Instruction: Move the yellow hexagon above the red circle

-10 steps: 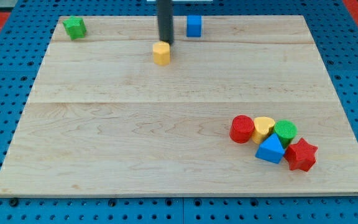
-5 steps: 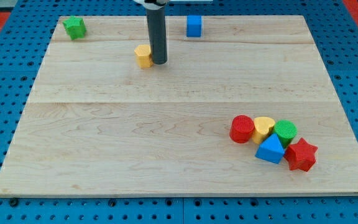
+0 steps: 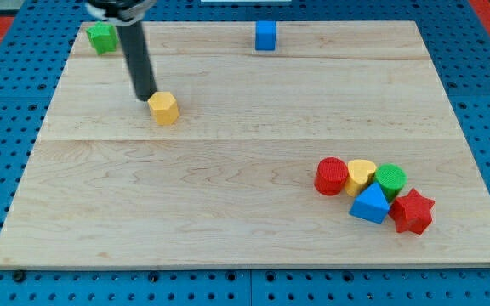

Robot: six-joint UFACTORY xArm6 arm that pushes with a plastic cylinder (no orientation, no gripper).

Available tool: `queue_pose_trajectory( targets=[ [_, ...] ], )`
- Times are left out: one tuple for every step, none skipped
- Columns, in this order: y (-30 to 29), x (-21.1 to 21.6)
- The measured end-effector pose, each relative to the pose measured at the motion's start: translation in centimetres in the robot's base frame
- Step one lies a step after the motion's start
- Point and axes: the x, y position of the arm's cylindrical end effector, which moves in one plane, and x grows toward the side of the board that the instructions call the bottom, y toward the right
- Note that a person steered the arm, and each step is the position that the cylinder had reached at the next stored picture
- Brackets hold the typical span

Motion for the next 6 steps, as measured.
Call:
queue_pose_trajectory(
  targets=[
    [3.5,3.3],
    [10.0,3.8],
    [10.9,1.6],
    [9.5,-1.6],
    [10.1,-3.2],
    [18.5,0.3]
  ],
)
